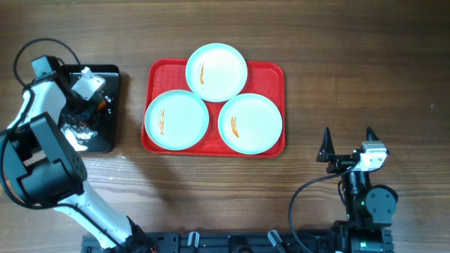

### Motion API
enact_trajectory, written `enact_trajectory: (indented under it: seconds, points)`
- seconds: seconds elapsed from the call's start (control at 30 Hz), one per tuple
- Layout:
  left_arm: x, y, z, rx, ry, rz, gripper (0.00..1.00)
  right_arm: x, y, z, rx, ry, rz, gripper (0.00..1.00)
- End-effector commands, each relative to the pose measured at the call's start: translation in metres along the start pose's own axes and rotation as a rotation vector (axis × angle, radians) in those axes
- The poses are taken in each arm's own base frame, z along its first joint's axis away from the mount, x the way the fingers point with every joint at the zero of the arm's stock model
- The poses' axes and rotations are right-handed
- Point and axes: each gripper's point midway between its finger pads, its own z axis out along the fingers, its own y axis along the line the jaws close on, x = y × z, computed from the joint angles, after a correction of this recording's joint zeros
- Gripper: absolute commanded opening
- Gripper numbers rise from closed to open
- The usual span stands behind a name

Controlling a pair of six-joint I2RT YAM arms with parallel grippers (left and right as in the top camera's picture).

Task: Clean dirty plates on tray and stack at the side
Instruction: 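Lower the left gripper and grasp the green sponge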

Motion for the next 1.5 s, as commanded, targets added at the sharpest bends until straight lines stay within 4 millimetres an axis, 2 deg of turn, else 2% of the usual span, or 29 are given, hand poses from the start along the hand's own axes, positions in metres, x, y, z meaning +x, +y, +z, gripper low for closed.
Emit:
enact_trajectory:
  seconds: [0.0,0.03,0.07,0.13,0.17,0.2,0.27,0.37,0.43,0.47,0.5,0.53,0.63,0.73,0.93,0.97,1.1,1.17,1.2,1.33,1.47]
  points:
    - [-0.008,0.001,0.003,0.014,-0.029,-0.253,0.15,-0.002,-0.003,0.000,0.014,-0.011,0.011,1.00]
    - [-0.013,-0.002,0.003,0.033,-0.052,-0.357,0.15,-0.002,-0.002,0.000,0.014,-0.011,0.012,1.00]
    - [-0.016,-0.004,0.003,0.046,-0.060,-0.451,0.20,-0.002,-0.002,0.000,0.014,-0.011,0.011,1.00]
    - [-0.016,-0.004,0.003,0.052,-0.054,-0.617,0.46,-0.002,-0.002,0.000,0.014,-0.011,0.011,1.00]
    - [-0.015,-0.005,0.002,0.055,-0.050,-0.668,0.62,-0.002,-0.002,0.000,0.014,-0.011,0.012,1.00]
    - [-0.015,-0.007,0.001,0.060,-0.042,-0.683,1.00,-0.002,-0.003,0.000,0.014,-0.011,0.012,1.00]
    - [-0.016,-0.008,-0.005,0.058,-0.046,-0.681,1.00,-0.002,-0.002,0.000,0.014,-0.011,0.011,1.00]
    - [-0.021,-0.002,-0.026,0.036,-0.084,-0.678,1.00,-0.002,-0.003,0.000,0.014,-0.011,0.011,1.00]
    - [-0.016,-0.007,-0.027,0.049,-0.061,-0.668,1.00,-0.002,-0.002,0.000,0.014,-0.011,0.011,1.00]
    - [-0.011,-0.012,-0.023,0.065,-0.034,-0.672,0.86,-0.002,-0.003,0.000,0.014,-0.011,0.011,1.00]
    - [-0.008,-0.014,-0.019,0.070,-0.017,-0.673,0.78,-0.002,-0.003,0.000,0.014,-0.011,0.012,1.00]
    - [-0.005,-0.013,-0.017,0.059,-0.002,-0.671,0.79,-0.002,-0.003,0.000,0.014,-0.011,0.011,1.00]
    - [0.001,-0.014,-0.015,0.048,0.025,-0.555,0.72,-0.002,-0.002,0.000,0.014,-0.011,0.011,1.00]
    - [0.002,-0.013,-0.013,0.041,0.031,-0.541,0.73,-0.002,-0.003,0.000,0.014,-0.011,0.011,1.00]
    - [0.016,-0.013,0.008,0.064,0.073,-0.566,0.75,-0.002,-0.003,0.000,0.014,-0.011,0.011,1.00]
    - [0.017,-0.011,0.008,0.059,0.068,-0.571,0.70,-0.002,-0.002,0.000,0.014,-0.011,0.012,1.00]
    - [0.016,-0.008,0.008,0.053,0.060,-0.574,0.32,-0.002,-0.002,0.000,0.014,-0.011,0.011,1.00]
    - [0.015,-0.007,0.008,0.050,0.055,-0.573,0.22,-0.002,-0.003,0.000,0.014,-0.011,0.011,1.00]
    - [0.015,-0.007,0.008,0.051,0.056,-0.574,0.04,-0.002,-0.003,0.000,0.014,-0.011,0.012,1.00]
    - [0.016,-0.009,0.005,0.054,0.060,-0.574,0.04,-0.002,-0.003,0.000,0.014,-0.011,0.012,1.00]
    - [0.011,-0.002,-0.017,0.026,0.023,-0.573,0.04,-0.002,-0.002,0.000,0.014,-0.011,0.011,1.00]
